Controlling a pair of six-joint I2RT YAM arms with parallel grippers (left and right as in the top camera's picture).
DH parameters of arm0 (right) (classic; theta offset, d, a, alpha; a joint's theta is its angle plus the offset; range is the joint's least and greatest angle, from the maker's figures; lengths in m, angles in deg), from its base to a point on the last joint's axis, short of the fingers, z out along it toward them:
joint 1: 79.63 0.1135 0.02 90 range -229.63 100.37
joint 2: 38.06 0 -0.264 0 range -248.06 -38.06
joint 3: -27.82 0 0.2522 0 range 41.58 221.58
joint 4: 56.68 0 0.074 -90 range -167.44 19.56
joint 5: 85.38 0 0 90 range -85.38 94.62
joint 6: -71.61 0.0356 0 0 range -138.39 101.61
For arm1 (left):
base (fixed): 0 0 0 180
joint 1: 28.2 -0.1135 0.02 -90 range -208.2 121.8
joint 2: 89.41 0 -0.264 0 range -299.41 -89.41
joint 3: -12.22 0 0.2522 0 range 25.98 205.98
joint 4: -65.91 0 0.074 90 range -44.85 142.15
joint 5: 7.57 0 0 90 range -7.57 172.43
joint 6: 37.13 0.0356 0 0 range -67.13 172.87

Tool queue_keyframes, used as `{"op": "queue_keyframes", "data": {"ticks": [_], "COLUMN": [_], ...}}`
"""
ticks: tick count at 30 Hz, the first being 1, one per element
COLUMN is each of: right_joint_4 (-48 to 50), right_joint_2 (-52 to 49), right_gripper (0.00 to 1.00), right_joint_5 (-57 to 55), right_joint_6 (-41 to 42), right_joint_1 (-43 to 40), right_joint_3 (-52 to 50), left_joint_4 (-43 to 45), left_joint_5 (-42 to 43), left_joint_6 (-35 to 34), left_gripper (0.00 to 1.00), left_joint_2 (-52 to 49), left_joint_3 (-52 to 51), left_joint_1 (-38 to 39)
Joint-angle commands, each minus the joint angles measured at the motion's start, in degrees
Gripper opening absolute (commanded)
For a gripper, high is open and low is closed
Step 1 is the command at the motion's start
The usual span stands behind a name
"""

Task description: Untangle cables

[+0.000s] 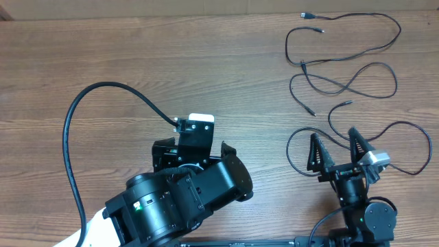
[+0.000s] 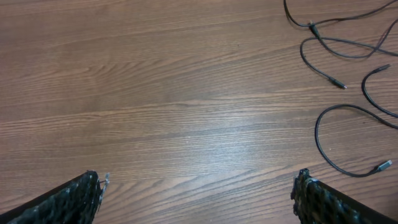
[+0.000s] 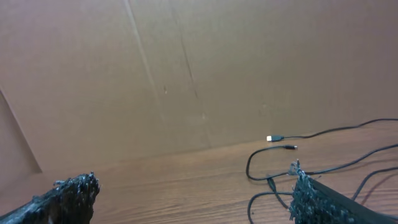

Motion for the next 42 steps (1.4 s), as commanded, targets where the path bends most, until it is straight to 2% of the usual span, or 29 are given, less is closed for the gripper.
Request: {"op": "queue_keyframes", "data": {"ticks": [1,7,14,19,22,35,42], "right_joint_4": [1.5,5.7,5.4,0.2,-6.5,-6.5,-6.5], "right_joint_2": [1.6,1.6,1.6,1.6,1.6,1.6,1.6], "right_gripper": [1.0,1.0,1.0,1.0,1.0,1.0,1.0], "right_joint_5": [-0.1,-0.2,-1.4,-1.6,-1.6,-2.5,-3.7], "right_joint_6": [-1.0,-1.1,-4.1,-4.1,-4.2,-12.0,-13.1], "right_joint_1": [0.3,0.3,0.2,-0.8,-1.5,-1.8,-1.8], "right_joint_3": [-2.2,-4.9,-5.1,-5.1,-5.1,-5.1,-5.0], "left_joint_4": [0.2,0.2,0.2,0.2,0.2,0.2,0.2], "left_joint_5": [-1.1,-1.1,-1.1,-1.1,-1.1,-1.1,-1.1], "left_joint_6": [-0.8,-0.8,-0.8,-0.8,-0.8,-0.8,-0.8], "left_gripper": [1.0,1.0,1.0,1.0,1.0,0.99,1.0], "left_joint_2": [-0.3,-0.3,-0.3,-0.3,-0.3,-0.3,-0.3], "left_joint_3": [-0.2,-0.2,-0.2,-0.2,-0.2,-0.2,-0.2], "left_joint_1": [-0.2,-0.2,-0.2,-0.2,-0.2,-0.2,-0.2]}}
